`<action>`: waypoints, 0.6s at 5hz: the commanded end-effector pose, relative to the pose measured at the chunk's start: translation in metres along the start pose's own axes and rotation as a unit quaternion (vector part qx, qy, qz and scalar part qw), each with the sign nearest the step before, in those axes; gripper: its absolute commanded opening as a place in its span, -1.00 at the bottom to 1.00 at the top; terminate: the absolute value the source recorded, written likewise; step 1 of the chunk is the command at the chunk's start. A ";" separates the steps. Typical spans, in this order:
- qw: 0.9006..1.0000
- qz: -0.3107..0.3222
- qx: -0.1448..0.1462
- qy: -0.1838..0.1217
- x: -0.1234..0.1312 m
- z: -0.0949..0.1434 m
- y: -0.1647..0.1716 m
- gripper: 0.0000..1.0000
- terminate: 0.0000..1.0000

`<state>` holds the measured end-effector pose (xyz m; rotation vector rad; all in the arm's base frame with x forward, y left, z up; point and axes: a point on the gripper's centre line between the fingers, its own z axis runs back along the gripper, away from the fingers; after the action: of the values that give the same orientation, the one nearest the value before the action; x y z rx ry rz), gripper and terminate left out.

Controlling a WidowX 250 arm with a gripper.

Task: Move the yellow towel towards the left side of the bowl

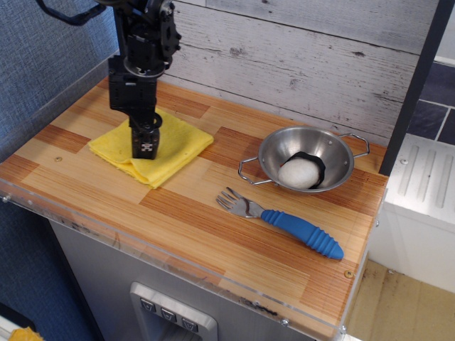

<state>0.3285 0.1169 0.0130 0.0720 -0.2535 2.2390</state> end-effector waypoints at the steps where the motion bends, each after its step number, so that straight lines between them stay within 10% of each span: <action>1: 0.999 -0.022 -0.018 0.035 -0.033 0.012 0.000 1.00 -1.00; 3: 0.995 -0.064 -0.021 0.069 -0.071 0.013 -0.007 1.00 -1.00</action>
<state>0.3850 0.0725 0.0122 -0.0682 -0.2018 2.1080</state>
